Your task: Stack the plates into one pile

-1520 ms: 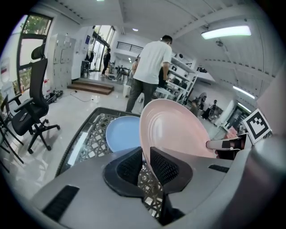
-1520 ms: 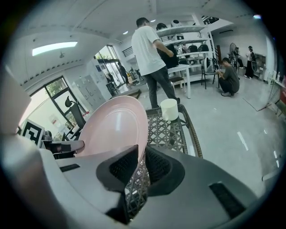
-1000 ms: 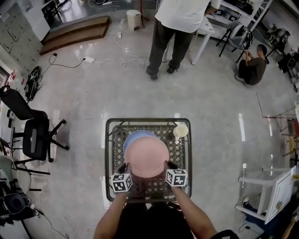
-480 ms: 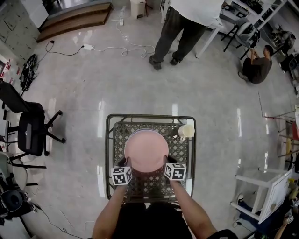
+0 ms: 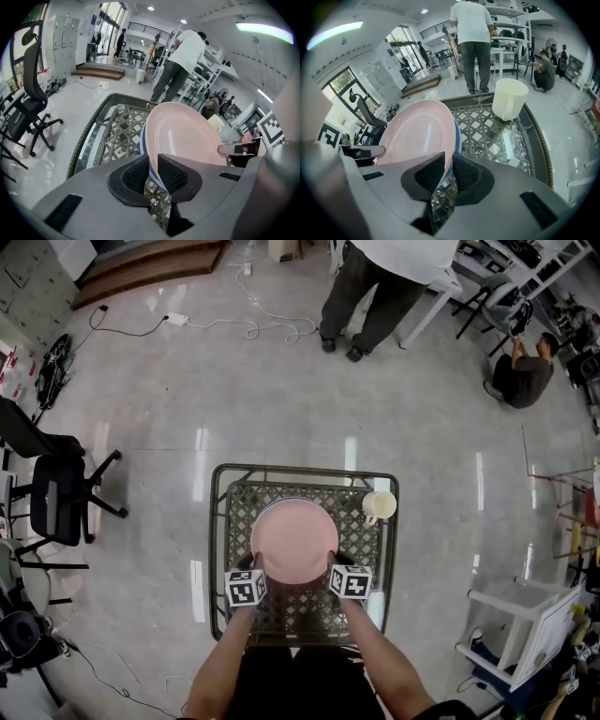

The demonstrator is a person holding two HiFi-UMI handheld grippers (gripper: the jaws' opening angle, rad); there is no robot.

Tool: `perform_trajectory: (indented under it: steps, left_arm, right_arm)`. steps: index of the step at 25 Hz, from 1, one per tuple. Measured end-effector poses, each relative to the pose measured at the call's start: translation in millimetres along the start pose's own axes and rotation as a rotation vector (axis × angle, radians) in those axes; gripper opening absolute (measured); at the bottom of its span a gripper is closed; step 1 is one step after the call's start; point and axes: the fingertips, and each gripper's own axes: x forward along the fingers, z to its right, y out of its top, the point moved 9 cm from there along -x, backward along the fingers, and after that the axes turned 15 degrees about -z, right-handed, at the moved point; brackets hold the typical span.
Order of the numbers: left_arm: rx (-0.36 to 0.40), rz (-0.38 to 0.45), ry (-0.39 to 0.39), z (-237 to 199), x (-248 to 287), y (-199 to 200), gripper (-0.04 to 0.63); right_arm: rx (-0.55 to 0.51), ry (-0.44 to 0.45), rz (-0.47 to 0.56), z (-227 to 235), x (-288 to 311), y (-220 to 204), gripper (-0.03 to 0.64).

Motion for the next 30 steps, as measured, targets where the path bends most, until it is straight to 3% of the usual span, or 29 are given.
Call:
perform_trajectory:
  steps: [12, 20, 30]
  left_arm:
    - [-0.027, -0.019, 0.014, -5, 12, 0, 0.071]
    - [-0.042, -0.013, 0.002, -4, 10, 2, 0.101]
    - [-0.052, 0.077, 0.050, -3, -20, -7, 0.100]
  right_arm:
    - [-0.016, -0.021, -0.041, 0, 16, 6, 0.048]
    - [-0.037, -0.053, -0.025, 2, 14, 6, 0.086]
    - [-0.053, -0.031, 0.050, -2, -5, -2, 0.093]
